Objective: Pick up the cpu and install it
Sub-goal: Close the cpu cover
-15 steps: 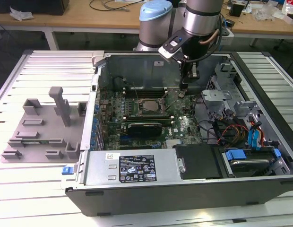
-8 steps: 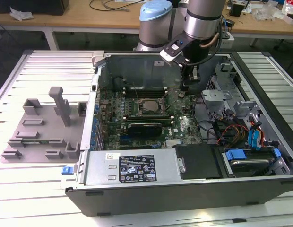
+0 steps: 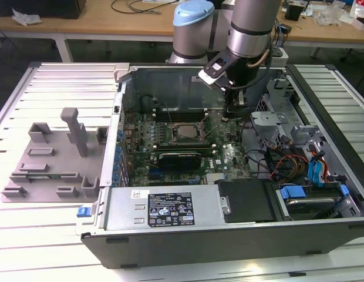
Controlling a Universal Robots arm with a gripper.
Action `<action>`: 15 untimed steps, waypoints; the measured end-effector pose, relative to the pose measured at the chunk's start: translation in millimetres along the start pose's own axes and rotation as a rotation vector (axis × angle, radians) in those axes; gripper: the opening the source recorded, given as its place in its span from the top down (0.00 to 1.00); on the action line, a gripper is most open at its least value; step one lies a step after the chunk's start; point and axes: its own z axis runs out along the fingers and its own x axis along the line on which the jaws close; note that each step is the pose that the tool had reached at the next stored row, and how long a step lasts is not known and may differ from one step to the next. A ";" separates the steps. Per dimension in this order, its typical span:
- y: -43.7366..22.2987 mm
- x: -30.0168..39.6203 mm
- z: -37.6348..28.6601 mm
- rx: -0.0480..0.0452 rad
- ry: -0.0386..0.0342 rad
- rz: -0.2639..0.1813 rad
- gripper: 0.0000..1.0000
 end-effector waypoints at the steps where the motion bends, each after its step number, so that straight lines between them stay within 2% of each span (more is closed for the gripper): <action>1: 0.0 0.0 2.8 0.0000 0.0001 0.000 0.89; 8: 0.0 0.0 3.3 0.0001 0.0000 0.000 0.89; 10: -1.6 0.2 3.4 0.0000 0.0002 0.000 0.89; 12: -6.0 0.6 3.3 -0.0002 0.0000 0.000 0.89; 15: -6.5 0.6 3.3 -0.0002 0.0000 0.000 0.89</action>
